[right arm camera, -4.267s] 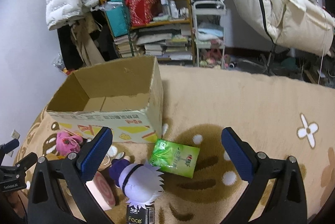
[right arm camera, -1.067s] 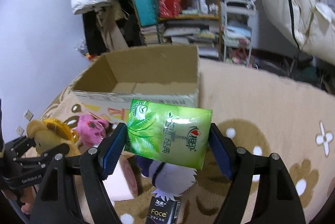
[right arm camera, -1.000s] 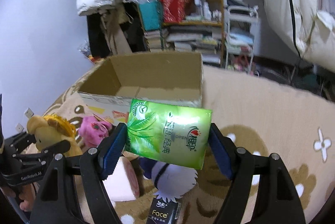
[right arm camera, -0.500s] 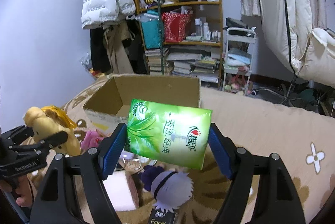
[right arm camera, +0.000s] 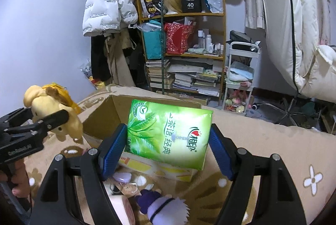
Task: Organize soft objects
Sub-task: 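Carry both items into the box and open both tools, then withdraw both tools from the box back toward the remaining toys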
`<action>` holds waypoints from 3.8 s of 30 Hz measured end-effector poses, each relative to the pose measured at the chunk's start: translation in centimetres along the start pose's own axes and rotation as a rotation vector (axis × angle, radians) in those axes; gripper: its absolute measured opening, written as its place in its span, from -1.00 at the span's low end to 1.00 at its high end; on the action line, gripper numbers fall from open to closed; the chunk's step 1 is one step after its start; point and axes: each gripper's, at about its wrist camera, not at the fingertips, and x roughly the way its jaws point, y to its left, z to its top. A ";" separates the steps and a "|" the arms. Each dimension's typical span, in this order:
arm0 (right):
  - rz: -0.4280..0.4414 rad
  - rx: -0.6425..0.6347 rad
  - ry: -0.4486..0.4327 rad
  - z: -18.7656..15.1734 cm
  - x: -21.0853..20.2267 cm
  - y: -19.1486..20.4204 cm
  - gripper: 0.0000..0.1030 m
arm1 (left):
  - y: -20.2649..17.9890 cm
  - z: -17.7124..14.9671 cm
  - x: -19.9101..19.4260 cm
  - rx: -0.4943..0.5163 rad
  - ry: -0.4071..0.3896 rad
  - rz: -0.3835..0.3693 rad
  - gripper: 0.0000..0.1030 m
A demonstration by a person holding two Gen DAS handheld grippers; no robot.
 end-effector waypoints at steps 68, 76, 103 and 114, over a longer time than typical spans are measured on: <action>-0.009 0.060 0.094 -3.7 -0.7 -0.1 1.00 | 0.3 -3.2 1.3 0.040 0.171 0.083 0.94; -0.013 0.049 0.118 -5.0 -2.4 0.6 1.00 | 0.4 -4.8 -0.7 0.040 0.206 0.094 0.94; -0.004 0.097 0.308 -7.6 3.7 -0.6 1.00 | 1.9 -6.7 6.0 -0.033 0.401 0.061 0.94; 0.008 0.163 0.405 -8.7 6.3 -1.6 1.00 | 1.1 -7.9 9.4 -0.009 0.490 0.055 0.94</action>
